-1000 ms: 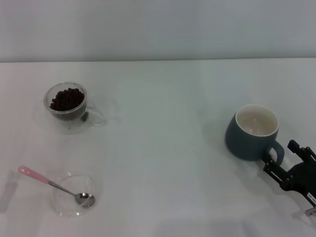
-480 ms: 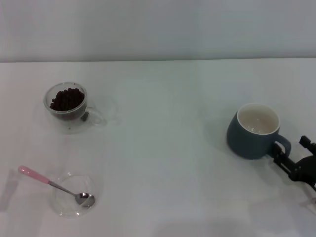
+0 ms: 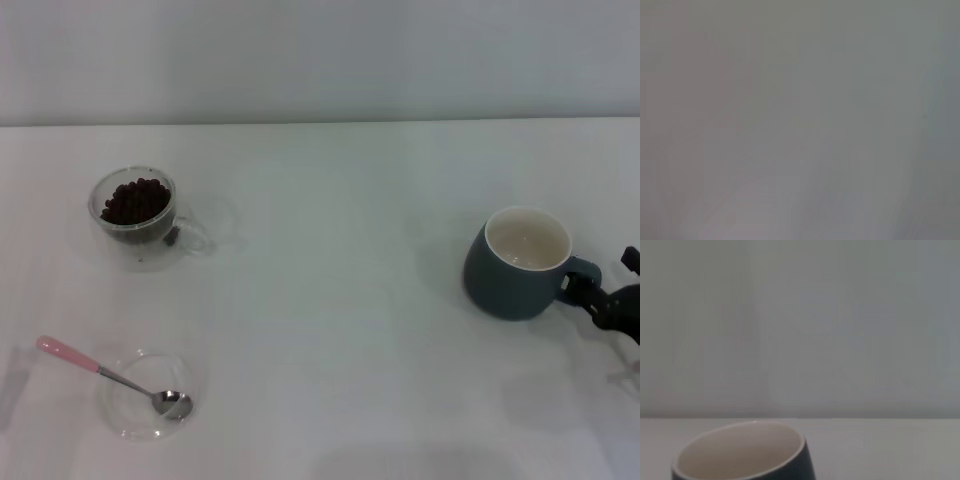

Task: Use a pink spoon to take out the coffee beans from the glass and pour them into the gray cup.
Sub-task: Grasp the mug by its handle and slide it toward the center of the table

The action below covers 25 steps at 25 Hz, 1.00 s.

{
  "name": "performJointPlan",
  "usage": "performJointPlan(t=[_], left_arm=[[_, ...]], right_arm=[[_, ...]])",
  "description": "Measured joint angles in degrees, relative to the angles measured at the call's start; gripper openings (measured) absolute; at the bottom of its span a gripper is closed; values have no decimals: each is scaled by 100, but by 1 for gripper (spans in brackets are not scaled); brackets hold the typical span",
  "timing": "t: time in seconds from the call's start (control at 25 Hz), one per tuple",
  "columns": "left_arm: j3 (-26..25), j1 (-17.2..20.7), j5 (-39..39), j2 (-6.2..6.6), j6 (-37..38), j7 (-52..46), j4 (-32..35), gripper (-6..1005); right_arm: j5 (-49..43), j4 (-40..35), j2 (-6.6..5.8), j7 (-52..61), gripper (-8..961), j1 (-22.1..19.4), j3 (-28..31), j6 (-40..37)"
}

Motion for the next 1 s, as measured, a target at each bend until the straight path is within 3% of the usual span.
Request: performJointPlan(t=[0.44,0.64,1.0], left_arm=[[-24,61,-48,2,0,-5,31,877],[-24,54,-107,8,0,-4,31,878],[-22,12,-184,18,0,4,41,877]], right_arm=[[-16,-64,6,8,780,203,118,212],[-21,-138,11,17,540,236,301,231],[-32,-184,10,0,280,344,315,259]])
